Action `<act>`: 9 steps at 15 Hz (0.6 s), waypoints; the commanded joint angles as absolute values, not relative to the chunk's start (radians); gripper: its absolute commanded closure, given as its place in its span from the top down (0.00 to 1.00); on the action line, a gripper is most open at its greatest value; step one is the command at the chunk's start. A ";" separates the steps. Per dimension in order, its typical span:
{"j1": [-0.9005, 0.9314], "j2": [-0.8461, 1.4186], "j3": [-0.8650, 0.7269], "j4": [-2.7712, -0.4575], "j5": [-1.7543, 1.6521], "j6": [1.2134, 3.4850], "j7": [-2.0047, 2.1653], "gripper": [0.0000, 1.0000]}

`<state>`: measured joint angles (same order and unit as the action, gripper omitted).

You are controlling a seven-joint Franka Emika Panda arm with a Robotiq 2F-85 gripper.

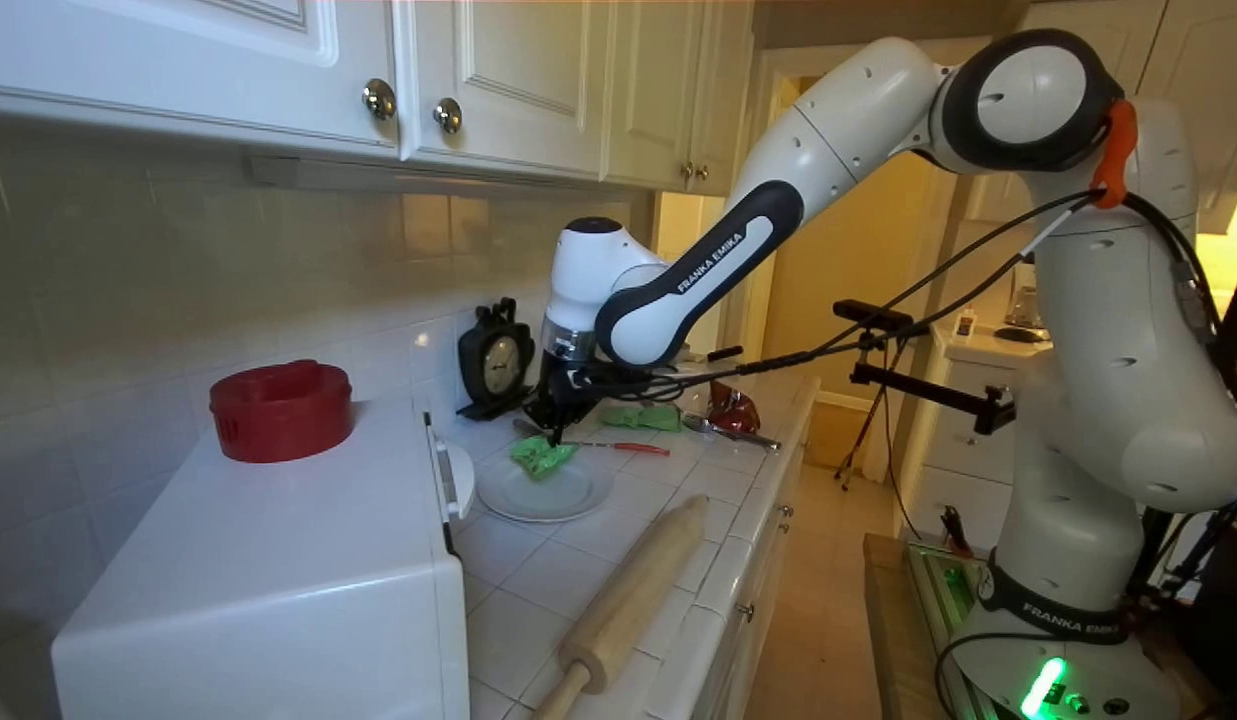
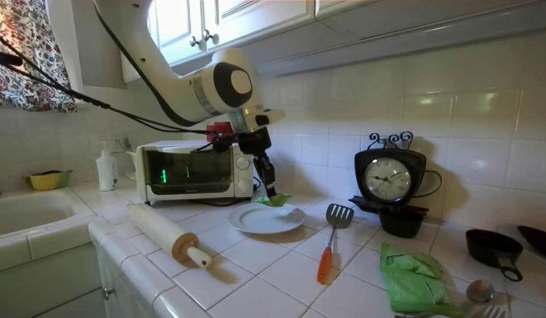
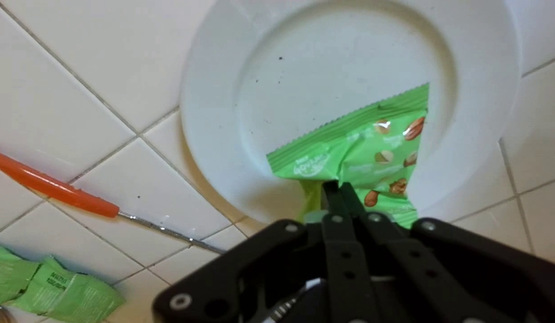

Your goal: Move the green packet on the white plate to the center of the plate

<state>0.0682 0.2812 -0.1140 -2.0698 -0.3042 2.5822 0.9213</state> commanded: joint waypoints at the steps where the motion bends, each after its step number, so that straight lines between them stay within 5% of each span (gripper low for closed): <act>1: 0.087 0.298 -0.133 -2.096 -0.311 2.620 0.937 0.00; 8: 0.094 0.324 -0.134 -2.114 -0.300 2.642 0.912 0.00; 9: 0.098 0.326 -0.139 -2.115 -0.309 2.645 0.917 0.26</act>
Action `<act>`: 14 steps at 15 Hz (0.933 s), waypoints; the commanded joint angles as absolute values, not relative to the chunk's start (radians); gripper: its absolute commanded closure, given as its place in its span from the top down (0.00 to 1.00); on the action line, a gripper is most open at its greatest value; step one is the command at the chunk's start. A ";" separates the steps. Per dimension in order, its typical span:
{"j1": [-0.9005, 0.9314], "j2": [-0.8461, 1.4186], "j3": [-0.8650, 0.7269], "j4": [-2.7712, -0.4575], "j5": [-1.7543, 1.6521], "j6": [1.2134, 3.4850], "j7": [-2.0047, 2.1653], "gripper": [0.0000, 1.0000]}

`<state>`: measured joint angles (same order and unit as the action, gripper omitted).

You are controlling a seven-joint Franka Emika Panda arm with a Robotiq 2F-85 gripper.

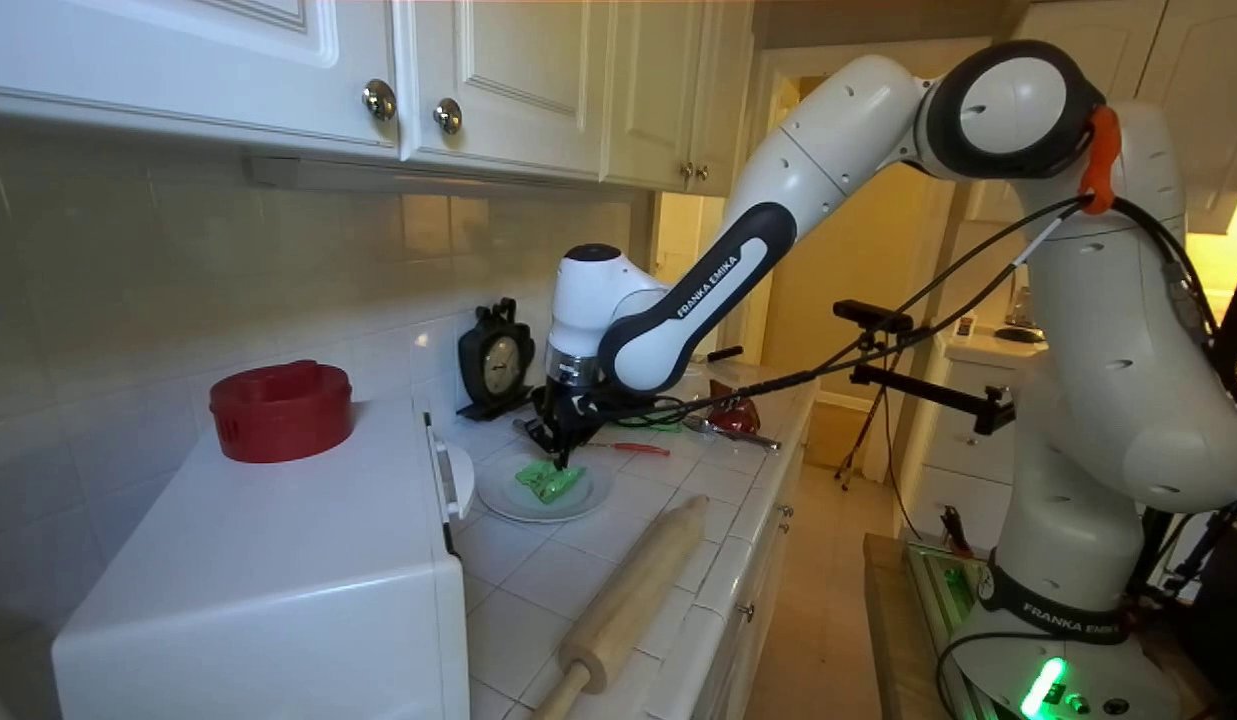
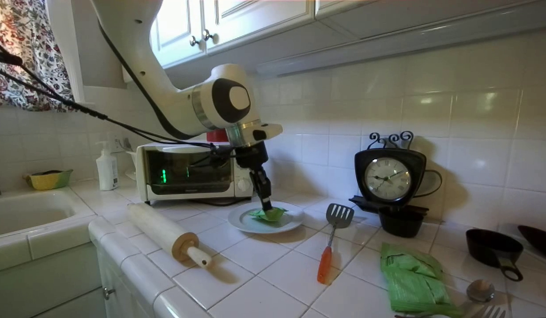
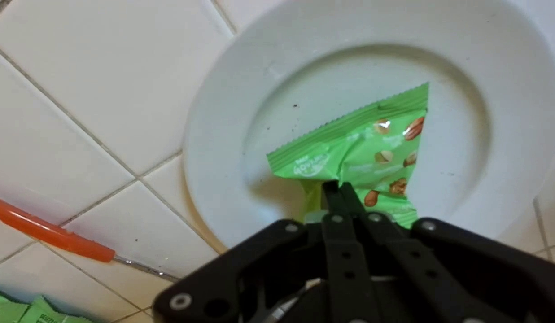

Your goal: Move the green packet on the white plate to the center of the plate

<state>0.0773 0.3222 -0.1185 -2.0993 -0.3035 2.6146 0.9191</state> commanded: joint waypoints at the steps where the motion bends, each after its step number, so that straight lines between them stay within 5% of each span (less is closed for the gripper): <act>1: 0.100 0.326 -0.140 -2.116 -0.308 2.644 0.916 0.28; 8: 0.122 0.090 -0.128 -2.229 -0.348 2.613 0.879 0.75; 11: 0.109 -0.070 -0.102 -2.265 -0.446 2.431 0.897 0.96; 14: 0.064 -0.193 -0.037 -2.266 -0.500 2.170 0.893 1.00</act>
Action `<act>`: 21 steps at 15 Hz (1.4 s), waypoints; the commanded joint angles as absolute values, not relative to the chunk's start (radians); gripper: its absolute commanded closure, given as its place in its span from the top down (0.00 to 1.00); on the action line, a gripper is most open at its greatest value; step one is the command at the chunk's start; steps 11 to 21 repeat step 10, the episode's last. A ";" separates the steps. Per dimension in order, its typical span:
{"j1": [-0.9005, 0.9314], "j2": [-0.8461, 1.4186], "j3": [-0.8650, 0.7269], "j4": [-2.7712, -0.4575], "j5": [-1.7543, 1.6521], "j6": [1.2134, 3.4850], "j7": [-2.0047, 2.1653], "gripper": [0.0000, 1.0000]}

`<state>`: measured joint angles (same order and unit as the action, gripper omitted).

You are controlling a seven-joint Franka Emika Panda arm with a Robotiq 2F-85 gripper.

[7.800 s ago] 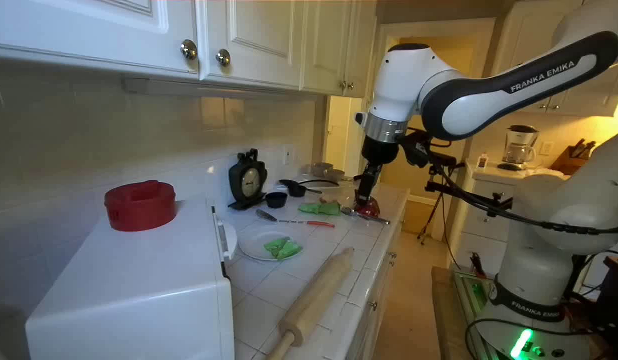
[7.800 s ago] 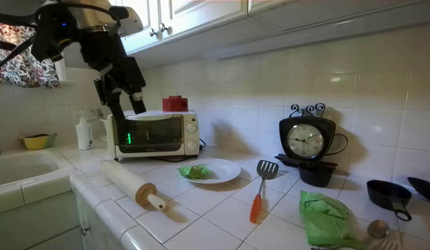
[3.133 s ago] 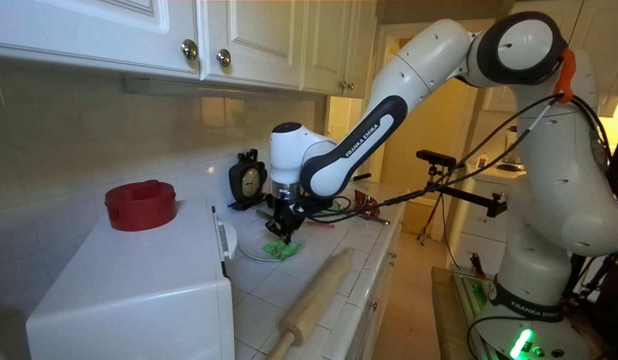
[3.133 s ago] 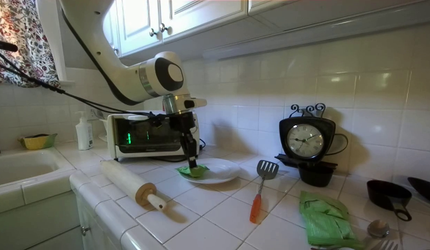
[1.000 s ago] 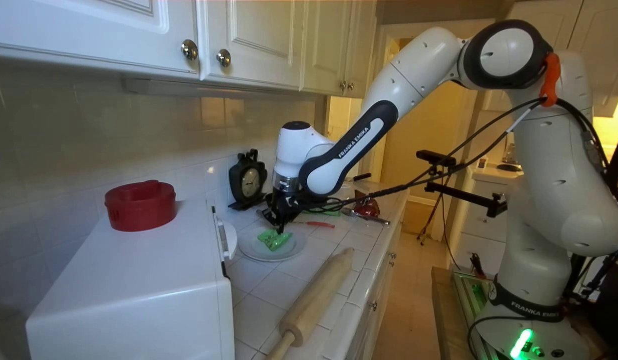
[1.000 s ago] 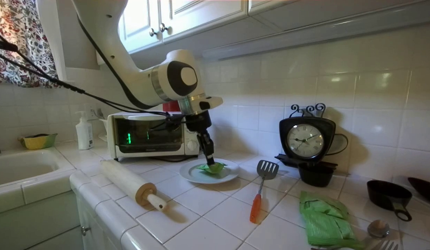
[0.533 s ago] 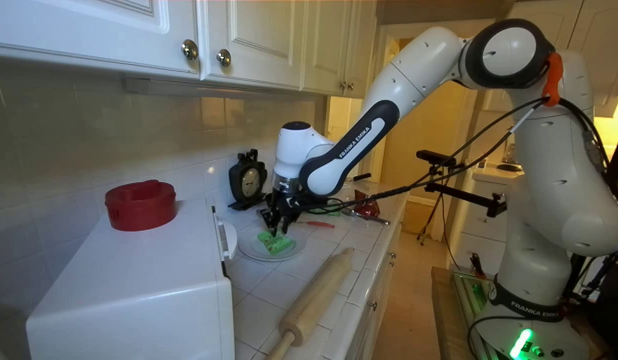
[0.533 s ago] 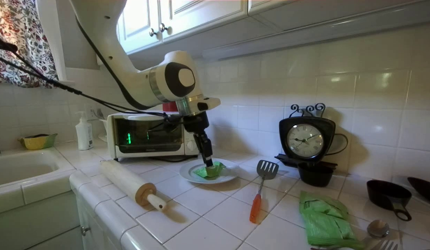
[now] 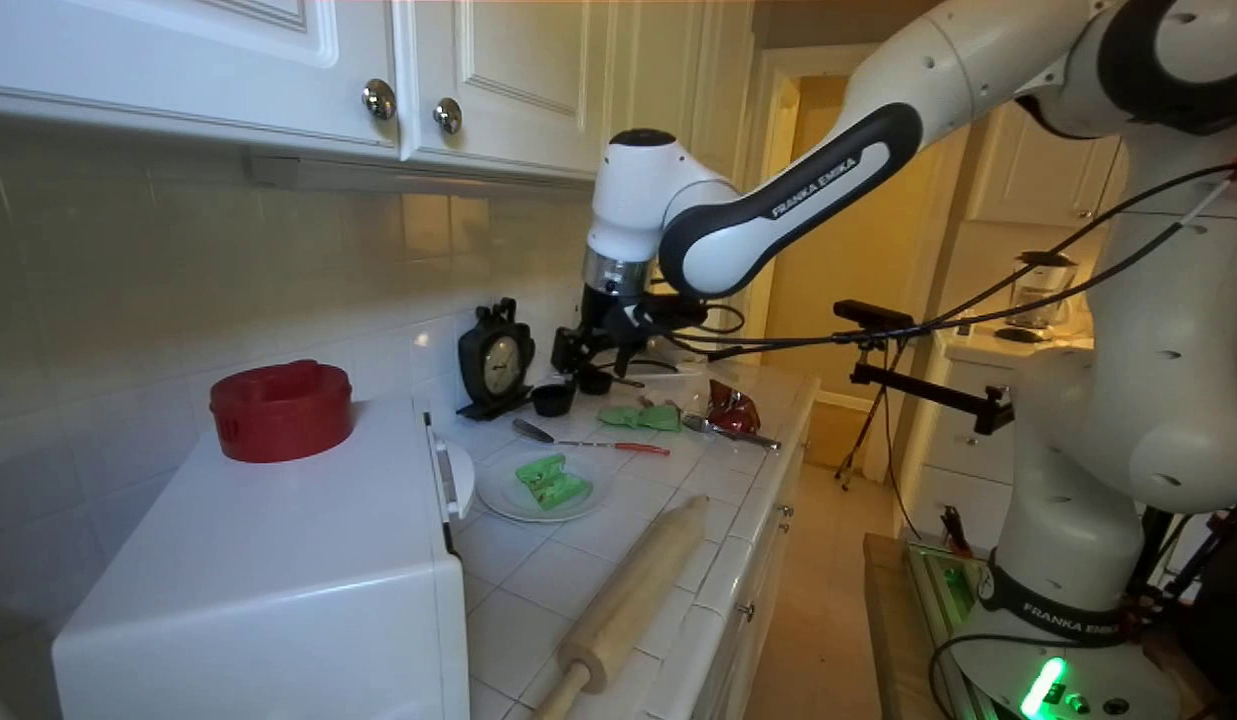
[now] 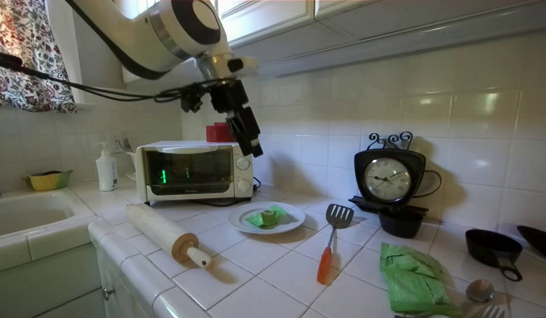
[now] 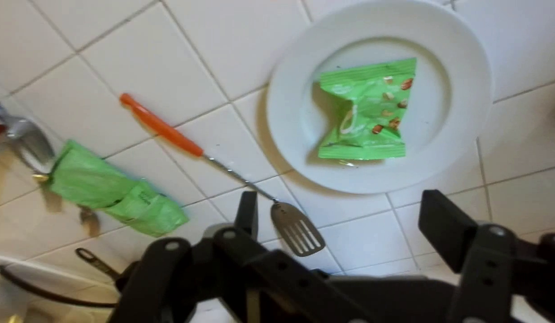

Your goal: Move the green packet on the white plate to the center of the plate

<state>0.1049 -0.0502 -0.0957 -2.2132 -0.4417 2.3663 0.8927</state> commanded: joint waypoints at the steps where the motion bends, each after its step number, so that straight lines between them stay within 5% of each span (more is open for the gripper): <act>1: 0.101 -0.222 -0.063 -2.262 -0.497 2.090 0.880 1.00; 5: 0.031 -0.280 0.015 -2.231 -0.442 1.870 0.745 1.00; 21: -0.001 -0.278 0.028 -2.223 -0.412 1.894 0.690 1.00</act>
